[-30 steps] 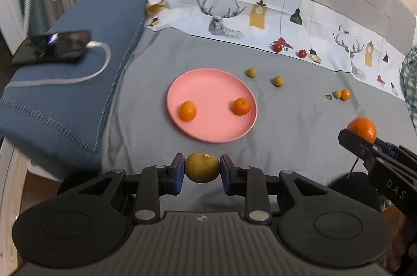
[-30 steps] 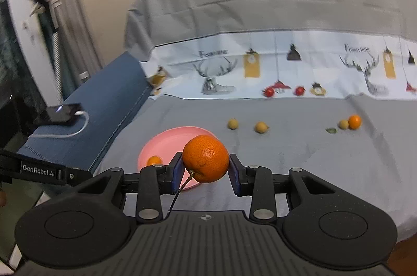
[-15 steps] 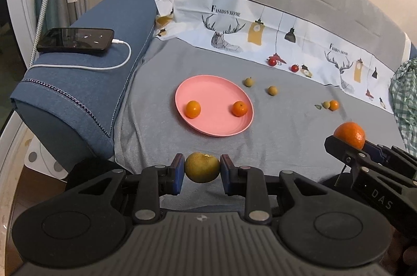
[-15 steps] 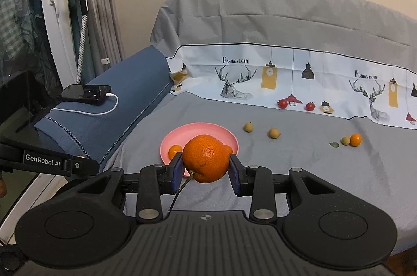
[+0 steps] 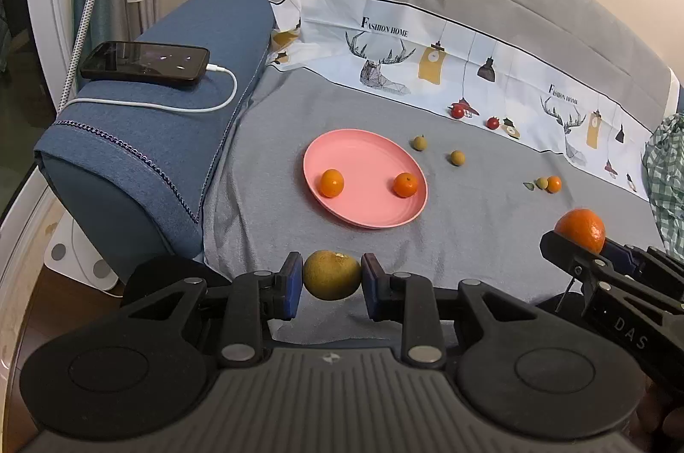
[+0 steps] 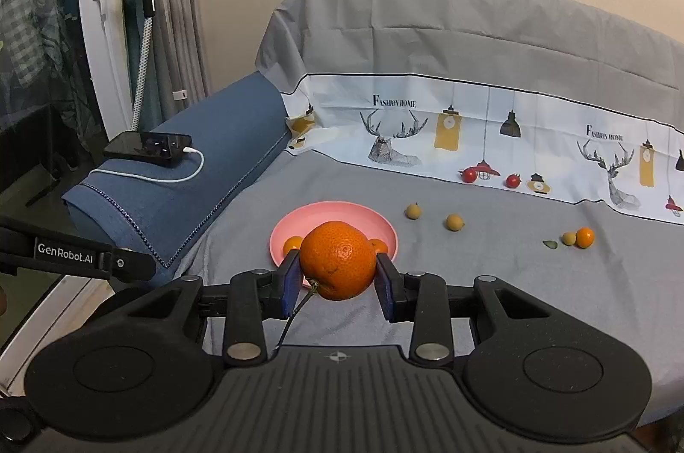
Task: Organize fruits
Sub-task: 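Carry the yellow-green fruit and the orange over the pink plate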
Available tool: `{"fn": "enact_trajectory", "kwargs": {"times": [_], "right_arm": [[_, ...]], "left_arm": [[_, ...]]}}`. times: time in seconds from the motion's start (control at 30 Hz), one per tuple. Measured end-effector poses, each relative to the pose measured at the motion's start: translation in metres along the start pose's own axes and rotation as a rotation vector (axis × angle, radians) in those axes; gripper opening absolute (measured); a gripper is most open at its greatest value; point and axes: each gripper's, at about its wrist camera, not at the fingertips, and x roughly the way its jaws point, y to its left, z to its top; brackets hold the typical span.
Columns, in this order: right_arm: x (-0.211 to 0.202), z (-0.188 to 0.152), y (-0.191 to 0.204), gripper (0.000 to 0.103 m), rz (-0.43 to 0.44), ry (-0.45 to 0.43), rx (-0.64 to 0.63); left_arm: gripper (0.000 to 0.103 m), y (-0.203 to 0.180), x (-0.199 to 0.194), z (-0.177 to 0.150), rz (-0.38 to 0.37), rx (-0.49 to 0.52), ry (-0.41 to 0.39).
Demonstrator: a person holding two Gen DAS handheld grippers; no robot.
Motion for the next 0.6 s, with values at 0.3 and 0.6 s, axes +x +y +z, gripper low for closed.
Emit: {"fn": "enact_trajectory", "kwargs": {"times": [0.3,0.6], "right_arm": [[0.008,-0.001,0.001,0.038,0.005,0.024,0.0],[0.019,-0.002,-0.002,0.038,0.007,0.052,0.006]], "left_arm": [[0.033,0.001,0.007,0.001,0.002,-0.001,0.016],[0.033,0.001,0.018,0.005,0.008,0.001,0.034]]}}
